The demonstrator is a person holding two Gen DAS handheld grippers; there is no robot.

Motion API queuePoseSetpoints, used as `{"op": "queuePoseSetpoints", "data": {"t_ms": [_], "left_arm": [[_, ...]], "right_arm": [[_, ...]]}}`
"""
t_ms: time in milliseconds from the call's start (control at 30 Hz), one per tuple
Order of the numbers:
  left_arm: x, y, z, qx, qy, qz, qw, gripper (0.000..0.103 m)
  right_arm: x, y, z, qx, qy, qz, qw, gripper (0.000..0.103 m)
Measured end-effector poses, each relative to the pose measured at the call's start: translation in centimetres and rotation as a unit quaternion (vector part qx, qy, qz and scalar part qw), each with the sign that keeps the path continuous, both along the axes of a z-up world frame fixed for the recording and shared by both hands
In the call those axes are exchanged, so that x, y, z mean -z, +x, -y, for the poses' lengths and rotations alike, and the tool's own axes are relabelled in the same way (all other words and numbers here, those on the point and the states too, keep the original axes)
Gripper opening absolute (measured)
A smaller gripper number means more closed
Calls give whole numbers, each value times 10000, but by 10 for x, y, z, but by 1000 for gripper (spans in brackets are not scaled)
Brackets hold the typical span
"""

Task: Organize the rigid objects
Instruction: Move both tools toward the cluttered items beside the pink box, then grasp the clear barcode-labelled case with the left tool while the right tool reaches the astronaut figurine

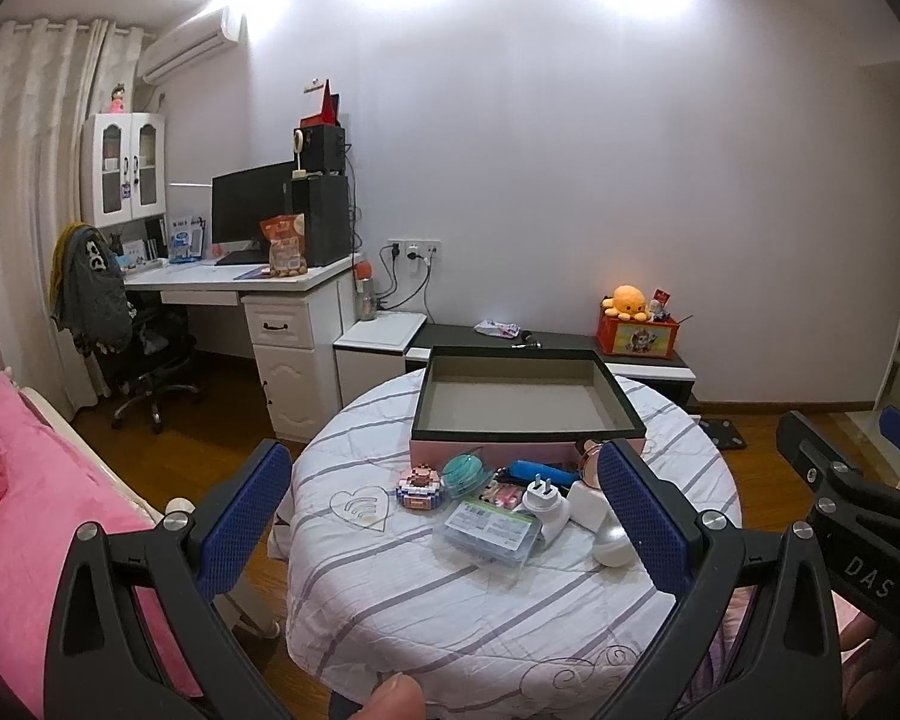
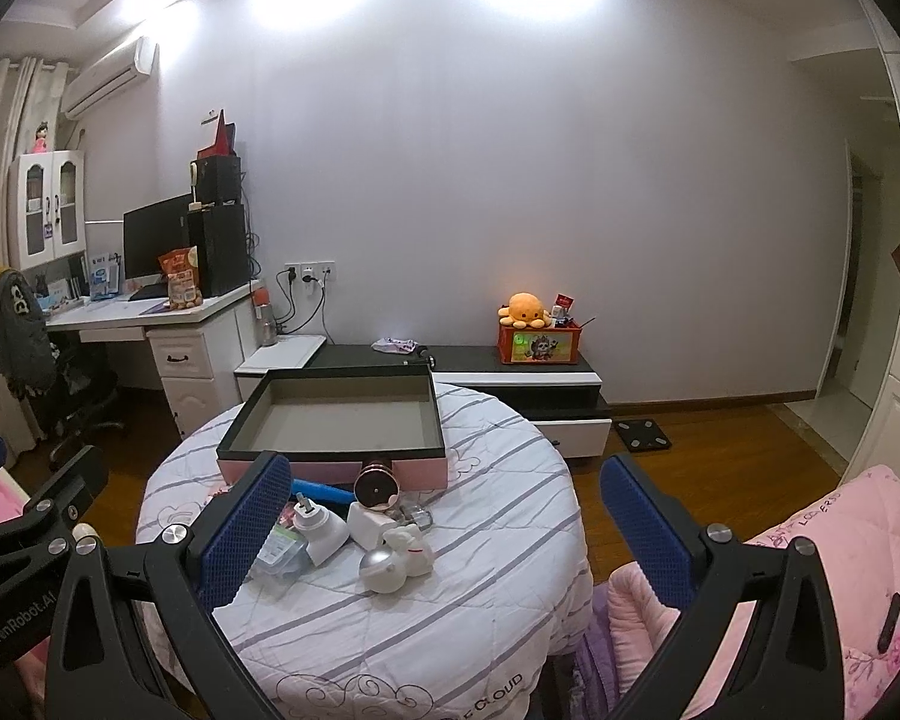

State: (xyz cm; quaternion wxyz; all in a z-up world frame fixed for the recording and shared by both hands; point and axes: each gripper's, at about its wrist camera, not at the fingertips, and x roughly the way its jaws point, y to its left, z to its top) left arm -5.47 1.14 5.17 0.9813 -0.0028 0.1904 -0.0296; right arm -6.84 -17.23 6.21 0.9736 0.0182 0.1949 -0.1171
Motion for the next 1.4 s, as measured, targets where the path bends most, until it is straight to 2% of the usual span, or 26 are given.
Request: {"op": "queuePoseSetpoints", "data": {"t_ms": [333, 567, 933, 1200, 1400], "left_arm": [[30, 31, -5, -40, 44, -374, 9993, 103], [46, 49, -5, -18, 68, -438, 9990, 103], [95, 78, 9, 261, 219, -658, 9972, 103], [141, 111, 16, 409, 231, -1158, 9922, 103], [158, 129, 18, 521, 175, -1381, 9889, 103]], "right_arm": [[27, 32, 5, -149, 7, -366, 9992, 103], [44, 56, -1, -217, -82, -605, 9979, 103], [91, 94, 8, -454, 43, -1241, 9912, 103], [127, 120, 16, -497, 153, -1742, 9833, 103], [147, 138, 20, -583, 291, -1986, 9779, 103]]}}
